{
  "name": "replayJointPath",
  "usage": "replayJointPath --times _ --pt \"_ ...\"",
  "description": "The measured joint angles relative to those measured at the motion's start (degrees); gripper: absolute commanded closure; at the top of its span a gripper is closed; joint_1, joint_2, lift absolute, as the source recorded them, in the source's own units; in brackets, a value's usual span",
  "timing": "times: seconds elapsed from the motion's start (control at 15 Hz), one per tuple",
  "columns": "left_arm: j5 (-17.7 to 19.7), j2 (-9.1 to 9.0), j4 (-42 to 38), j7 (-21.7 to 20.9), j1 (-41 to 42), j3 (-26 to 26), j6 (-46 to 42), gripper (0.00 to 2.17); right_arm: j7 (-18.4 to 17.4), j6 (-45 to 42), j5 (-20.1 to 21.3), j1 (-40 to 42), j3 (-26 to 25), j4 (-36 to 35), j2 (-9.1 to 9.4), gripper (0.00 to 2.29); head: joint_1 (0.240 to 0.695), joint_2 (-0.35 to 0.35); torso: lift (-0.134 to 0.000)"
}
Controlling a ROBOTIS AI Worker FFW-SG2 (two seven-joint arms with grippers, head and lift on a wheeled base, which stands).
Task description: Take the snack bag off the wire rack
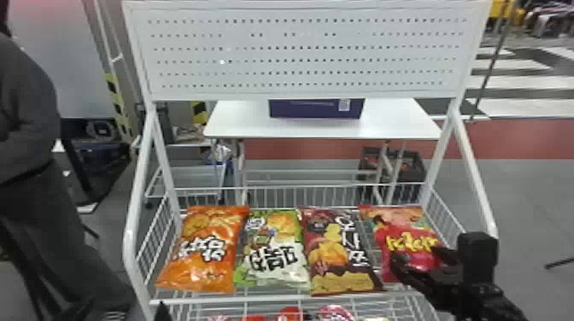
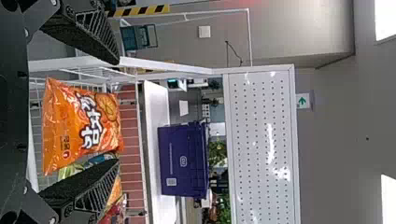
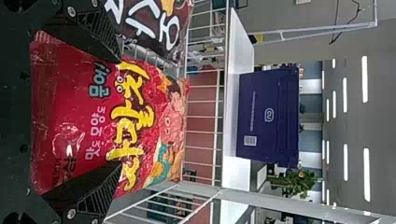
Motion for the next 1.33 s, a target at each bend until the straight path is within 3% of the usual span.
replayJointPath --times 0.07,0.2,0.33,0.47,0.53,0.93,1.33 --pt "0.0 -0.02 0.0 0.0 0.0 0.0 0.0 0.15 0.0 0.3 0.0 -0.1 -0.1 0.3 -0.08 0.26 0.499 0.000 0.000" --pt "-0.1 -0.06 -0.1 0.1 0.0 -0.1 0.0 0.15 0.3 1.0 0.0 0.0 -0.2 0.5 -0.27 0.85 0.499 0.000 0.000" --pt "-0.1 -0.06 -0.3 0.1 0.2 -0.1 -0.1 0.15 0.6 1.9 0.0 0.2 -0.3 0.5 -0.31 1.67 0.499 0.000 0.000" --pt "-0.1 -0.09 -0.5 0.2 0.6 0.0 -0.4 0.15 0.8 3.1 -0.3 0.4 -0.5 0.2 -0.28 1.77 0.499 0.000 0.000" --pt "-0.1 -0.11 -0.6 0.2 0.7 0.0 -0.6 0.15 1.1 3.8 -0.5 0.5 -0.7 0.0 -0.28 1.95 0.499 0.000 0.000" --pt "-0.4 -0.28 -0.9 0.2 1.1 0.0 -0.8 0.15 1.6 4.7 -2.0 2.3 -2.2 -2.6 -0.18 1.95 0.499 0.000 0.000" --pt "-0.5 -0.42 -1.3 0.2 1.3 0.0 -0.9 0.15 -0.2 1.3 -3.2 7.4 -4.3 -14.0 -0.57 1.95 0.499 0.000 0.000"
